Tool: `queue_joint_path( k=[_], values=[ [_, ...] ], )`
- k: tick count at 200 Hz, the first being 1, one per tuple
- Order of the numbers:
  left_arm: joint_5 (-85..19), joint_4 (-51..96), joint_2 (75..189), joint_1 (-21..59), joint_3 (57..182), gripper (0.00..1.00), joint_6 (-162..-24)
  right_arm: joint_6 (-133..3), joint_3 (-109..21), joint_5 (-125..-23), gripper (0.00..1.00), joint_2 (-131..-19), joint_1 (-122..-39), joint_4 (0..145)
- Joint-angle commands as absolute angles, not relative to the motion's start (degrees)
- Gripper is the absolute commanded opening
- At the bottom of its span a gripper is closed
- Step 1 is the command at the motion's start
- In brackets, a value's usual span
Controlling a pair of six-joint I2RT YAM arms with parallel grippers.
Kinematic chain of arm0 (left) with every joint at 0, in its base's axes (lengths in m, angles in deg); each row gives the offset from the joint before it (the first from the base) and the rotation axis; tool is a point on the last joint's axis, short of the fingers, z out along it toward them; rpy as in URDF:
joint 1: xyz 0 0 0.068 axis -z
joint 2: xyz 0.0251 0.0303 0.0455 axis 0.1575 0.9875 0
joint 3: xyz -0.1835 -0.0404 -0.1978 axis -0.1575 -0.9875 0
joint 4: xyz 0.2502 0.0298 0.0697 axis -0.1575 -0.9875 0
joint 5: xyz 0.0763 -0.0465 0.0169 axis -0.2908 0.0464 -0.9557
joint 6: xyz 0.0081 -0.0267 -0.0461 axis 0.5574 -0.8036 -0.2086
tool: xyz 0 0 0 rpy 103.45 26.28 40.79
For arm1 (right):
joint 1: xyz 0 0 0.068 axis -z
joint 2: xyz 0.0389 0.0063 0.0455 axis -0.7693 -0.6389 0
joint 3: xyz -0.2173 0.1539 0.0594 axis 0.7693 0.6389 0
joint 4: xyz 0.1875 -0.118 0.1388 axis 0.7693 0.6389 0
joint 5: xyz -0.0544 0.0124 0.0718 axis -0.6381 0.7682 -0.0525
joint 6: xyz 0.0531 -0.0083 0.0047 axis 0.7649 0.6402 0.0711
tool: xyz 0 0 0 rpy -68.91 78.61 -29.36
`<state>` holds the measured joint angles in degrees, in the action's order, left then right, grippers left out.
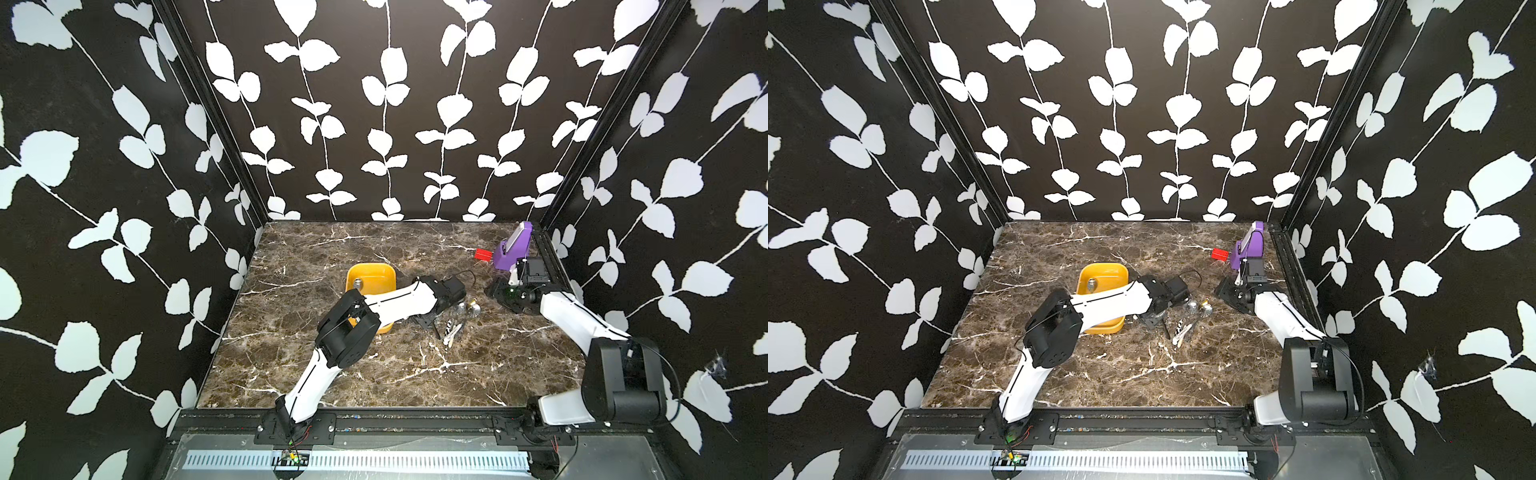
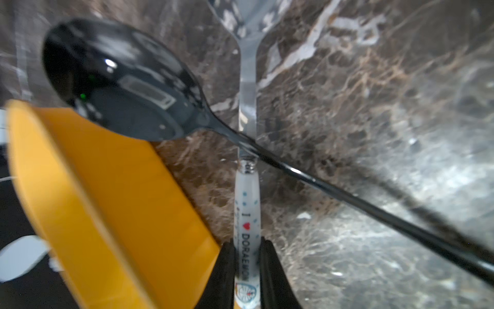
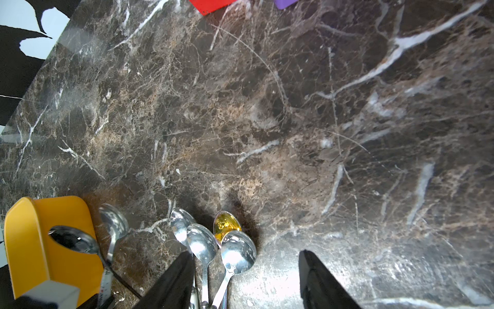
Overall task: Put the spoon into the storage box
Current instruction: Pick up the spoon from the center of the board.
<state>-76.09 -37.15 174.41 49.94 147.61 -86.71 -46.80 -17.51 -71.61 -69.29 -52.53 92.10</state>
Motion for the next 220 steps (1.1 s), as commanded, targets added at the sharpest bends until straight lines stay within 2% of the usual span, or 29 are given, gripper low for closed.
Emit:
queue_joint_path(
  k=[1,98,145,179,220],
  values=[
    [-82.81,-39.04,172.85,52.16,150.19,0.00,-84.05,-47.01,-17.21,-72.33,0.64,-68.52,-52.22,92.28],
    [-87.58,-34.39,173.68,53.92,150.05,0.00,-78.74,-47.19,-16.53,-72.84,0.64,-68.10,-51.96,92.24],
    [-84.99,-35.96,172.93,53.87,150.64,0.00,-82.28,-47.23,-16.02,-72.96,0.64,-68.08,-52.02,92.23],
    [-78.46,-36.78,166.62,50.71,148.03,0.00,-89.62,-47.68,-16.46,-72.97,0.64,-68.00,-51.96,92.53],
    [-68.38,-32.56,152.27,42.40,134.81,0.00,-99.00,-48.04,-16.99,-72.78,0.64,-68.15,-51.96,93.14]
  ],
)
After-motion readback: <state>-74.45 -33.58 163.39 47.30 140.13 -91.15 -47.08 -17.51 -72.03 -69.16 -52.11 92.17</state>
